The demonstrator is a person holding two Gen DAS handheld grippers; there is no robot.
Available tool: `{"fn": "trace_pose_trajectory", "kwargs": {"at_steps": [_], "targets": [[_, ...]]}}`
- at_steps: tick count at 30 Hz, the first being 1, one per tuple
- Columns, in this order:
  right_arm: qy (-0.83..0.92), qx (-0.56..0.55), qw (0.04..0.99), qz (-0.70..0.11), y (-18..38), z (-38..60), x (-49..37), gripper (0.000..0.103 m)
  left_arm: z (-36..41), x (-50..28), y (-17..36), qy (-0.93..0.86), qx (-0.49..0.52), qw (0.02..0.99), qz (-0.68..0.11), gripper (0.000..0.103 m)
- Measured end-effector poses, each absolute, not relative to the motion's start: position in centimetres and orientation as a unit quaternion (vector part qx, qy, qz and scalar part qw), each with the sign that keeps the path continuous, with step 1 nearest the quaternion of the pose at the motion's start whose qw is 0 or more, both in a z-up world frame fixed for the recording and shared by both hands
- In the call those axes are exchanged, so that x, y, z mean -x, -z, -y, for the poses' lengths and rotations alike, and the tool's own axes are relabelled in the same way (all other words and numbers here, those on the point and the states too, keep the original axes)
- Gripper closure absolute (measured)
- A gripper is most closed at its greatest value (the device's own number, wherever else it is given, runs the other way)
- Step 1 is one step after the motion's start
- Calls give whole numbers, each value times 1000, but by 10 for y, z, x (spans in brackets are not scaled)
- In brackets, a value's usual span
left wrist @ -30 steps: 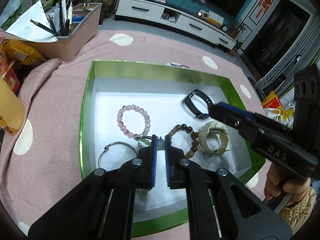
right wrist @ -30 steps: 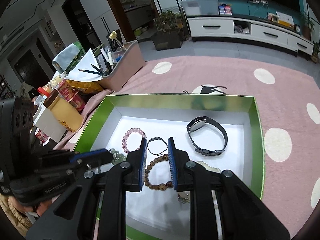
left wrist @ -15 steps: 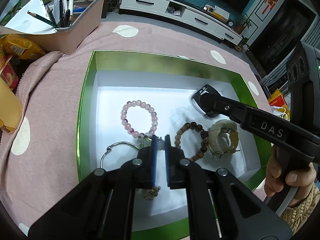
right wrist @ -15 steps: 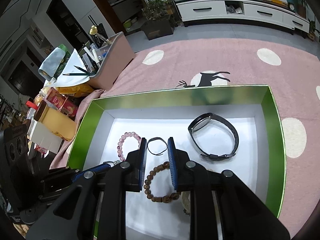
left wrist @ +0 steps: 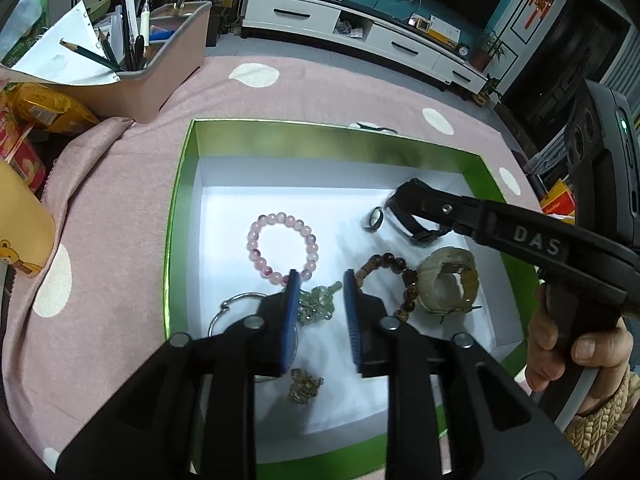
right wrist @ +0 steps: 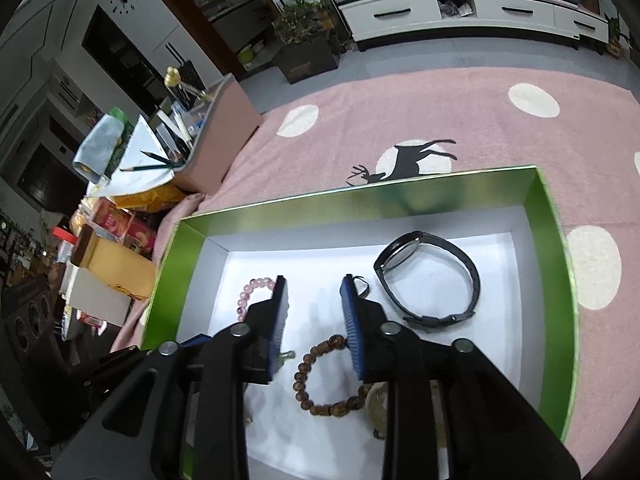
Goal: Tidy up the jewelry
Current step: 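Release the charm into the box with the left tool while the right tool releases the ring, then withdraw both tools from the box toward the silver ring and bead bracelet, then grasp the silver ring with the left tool while the right tool grasps the red-and-white bead bracelet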
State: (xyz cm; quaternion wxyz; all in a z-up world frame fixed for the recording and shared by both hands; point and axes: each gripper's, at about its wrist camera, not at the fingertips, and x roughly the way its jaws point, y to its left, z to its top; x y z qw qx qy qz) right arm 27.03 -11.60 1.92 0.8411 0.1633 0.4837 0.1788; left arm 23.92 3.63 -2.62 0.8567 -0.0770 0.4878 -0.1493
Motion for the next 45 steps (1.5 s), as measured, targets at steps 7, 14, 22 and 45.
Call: {"fn": "trace_pose_trajectory", "kwargs": {"at_steps": [7, 14, 22, 45], "targets": [[-194, -150, 865, -439, -50, 131, -228, 71, -37, -214, 3, 152, 76, 870, -463, 55], [-191, -131, 890, -392, -77, 156, -165, 56, -37, -175, -22, 151, 68, 886, -432, 32], [-150, -114, 907, -376, -74, 193, -94, 50, -36, -121, -34, 152, 59, 896, -414, 18], [-182, 8, 894, -410, 8, 138, -21, 50, -35, -52, 52, 116, 46, 881, -457, 19]]}}
